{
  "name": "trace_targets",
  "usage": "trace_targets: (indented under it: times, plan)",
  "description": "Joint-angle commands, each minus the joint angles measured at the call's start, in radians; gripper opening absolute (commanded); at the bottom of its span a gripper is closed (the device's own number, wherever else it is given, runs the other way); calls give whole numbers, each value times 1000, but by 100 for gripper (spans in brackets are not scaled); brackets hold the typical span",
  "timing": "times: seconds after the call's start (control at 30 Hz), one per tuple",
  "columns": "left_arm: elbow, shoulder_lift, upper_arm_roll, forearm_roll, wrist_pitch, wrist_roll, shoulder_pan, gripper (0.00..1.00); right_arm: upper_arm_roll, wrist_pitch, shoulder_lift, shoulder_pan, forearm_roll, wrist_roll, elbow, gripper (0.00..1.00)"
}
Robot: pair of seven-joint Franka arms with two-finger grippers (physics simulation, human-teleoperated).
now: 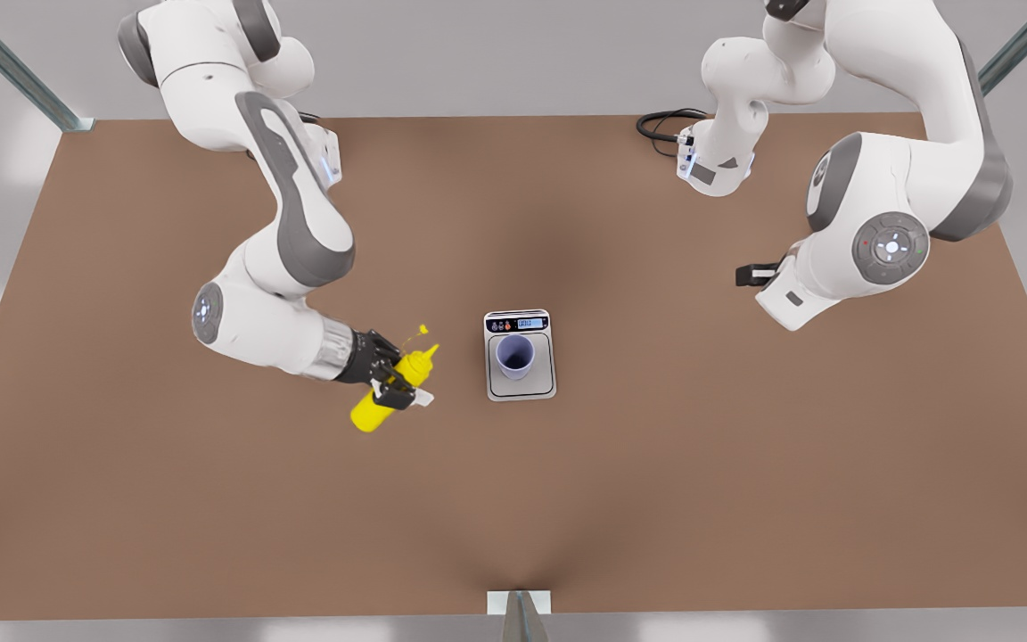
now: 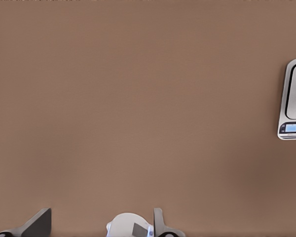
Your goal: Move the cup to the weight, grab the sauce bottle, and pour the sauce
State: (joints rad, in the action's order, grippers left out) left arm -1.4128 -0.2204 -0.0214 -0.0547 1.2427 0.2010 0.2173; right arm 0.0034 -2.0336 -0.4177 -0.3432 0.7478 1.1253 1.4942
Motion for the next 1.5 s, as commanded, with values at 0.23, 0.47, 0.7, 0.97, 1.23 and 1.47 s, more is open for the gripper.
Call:
trace_targets:
  times: [0.23, 0.47, 0.7, 0.97, 1.23, 1.47]
  plan:
    - [-2, 0, 0, -1, -2, 3, 5, 100, 115, 65, -19, 199, 423, -113, 167, 21]
    - [-2, -7, 0, -1, -2, 2, 7, 100, 329, 193, -125, 472, 539, -171, 270, 21]
    - [-2, -7, 0, -1, -2, 3, 8, 100, 394, 403, -251, 717, 550, -443, 465, 21]
    - [-2, -14, 0, -1, -2, 0, 10, 100, 283, 467, -309, 733, 509, -604, 492, 21]
    - [-2, -14, 0, -1, -2, 3, 10, 100, 237, 457, -337, 734, 392, -702, 482, 21]
    - [-2, -14, 0, -1, -2, 0, 10, 100, 237, 454, -343, 739, 360, -720, 466, 100]
